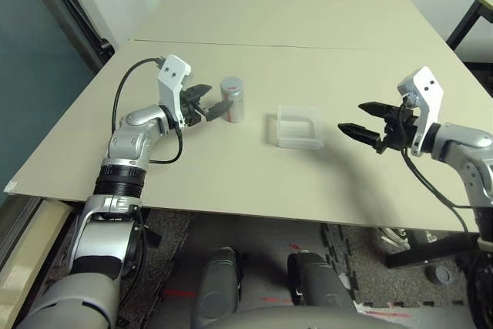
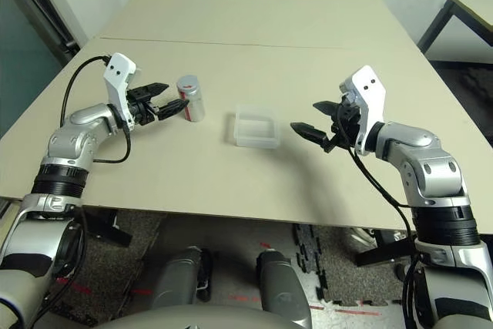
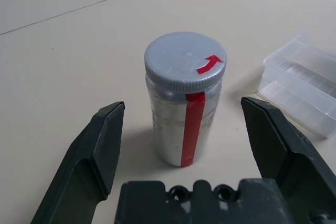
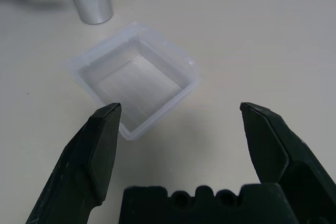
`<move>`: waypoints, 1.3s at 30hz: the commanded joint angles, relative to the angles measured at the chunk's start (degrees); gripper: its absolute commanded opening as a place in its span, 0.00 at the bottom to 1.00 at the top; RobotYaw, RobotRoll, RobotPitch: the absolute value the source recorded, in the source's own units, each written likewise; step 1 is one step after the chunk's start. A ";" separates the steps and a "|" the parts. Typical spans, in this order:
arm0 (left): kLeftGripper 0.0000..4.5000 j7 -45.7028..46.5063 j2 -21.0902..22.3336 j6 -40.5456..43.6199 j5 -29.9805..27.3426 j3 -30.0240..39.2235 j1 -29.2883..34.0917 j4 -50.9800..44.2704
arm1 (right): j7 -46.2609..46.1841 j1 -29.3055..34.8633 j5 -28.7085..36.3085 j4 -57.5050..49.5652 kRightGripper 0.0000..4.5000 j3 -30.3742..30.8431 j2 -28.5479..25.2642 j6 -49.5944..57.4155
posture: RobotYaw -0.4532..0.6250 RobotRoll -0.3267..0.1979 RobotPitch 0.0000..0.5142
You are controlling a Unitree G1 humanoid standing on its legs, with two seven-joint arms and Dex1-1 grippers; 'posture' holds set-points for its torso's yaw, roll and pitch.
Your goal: Pour the medicine from the bottle into the box.
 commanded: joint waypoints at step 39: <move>0.99 2.09 -7.51 -17.31 9.90 -0.90 -13.37 33.86 | -4.10 3.04 1.67 -3.39 1.00 -2.11 1.58 -0.17 | 0.37 0.62 0.17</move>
